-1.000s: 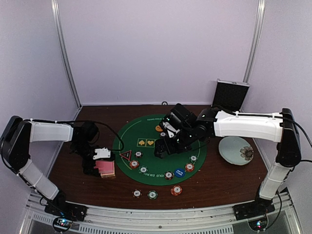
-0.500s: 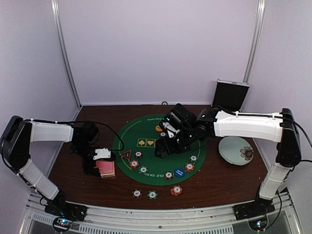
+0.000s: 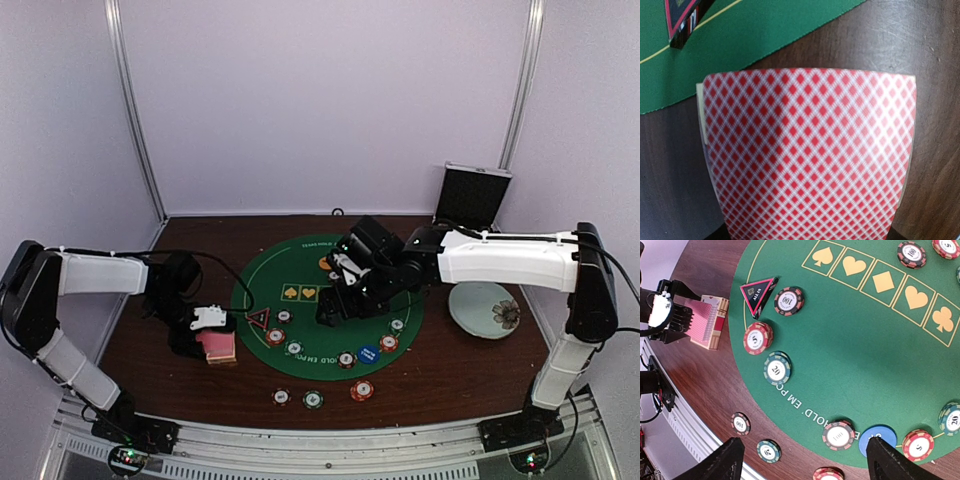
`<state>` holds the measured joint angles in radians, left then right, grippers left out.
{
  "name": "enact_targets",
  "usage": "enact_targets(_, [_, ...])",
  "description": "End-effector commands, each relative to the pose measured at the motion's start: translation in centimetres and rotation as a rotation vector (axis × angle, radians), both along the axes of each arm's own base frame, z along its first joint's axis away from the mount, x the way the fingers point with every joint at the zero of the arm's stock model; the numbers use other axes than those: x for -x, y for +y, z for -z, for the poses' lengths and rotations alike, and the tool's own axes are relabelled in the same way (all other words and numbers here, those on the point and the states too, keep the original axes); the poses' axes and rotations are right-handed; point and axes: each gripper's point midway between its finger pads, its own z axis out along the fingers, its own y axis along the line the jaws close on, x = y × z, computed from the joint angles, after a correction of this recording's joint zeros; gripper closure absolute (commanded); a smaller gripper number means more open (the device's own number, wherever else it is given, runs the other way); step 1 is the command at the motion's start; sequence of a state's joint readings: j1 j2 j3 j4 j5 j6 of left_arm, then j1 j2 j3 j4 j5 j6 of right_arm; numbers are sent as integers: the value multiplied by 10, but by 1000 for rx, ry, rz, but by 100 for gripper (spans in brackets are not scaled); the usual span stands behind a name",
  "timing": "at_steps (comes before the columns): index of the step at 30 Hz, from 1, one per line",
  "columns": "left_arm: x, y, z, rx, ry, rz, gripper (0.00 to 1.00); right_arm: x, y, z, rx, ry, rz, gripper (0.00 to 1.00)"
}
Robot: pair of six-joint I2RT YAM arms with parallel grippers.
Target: Distribute texas hold em gaming equipment
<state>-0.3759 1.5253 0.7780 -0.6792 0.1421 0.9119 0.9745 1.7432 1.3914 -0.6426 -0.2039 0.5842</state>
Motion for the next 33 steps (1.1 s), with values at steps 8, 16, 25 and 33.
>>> enact_targets(8, [-2, -2, -2, 21, -33, 3, 72, -1, 18, 3, -83, 42, 4, 13])
enact_targets(16, [-10, -2, -16, 19, -55, -10, 100, 0, 30, 3, -134, 67, -2, 14])
enact_targets(25, [-9, -11, -40, 73, -37, -30, 100, 2, 38, 4, -167, 92, -13, 15])
enact_targets(33, [-7, -23, -71, 144, -4, -56, 100, -3, 57, -4, -281, 137, -22, 14])
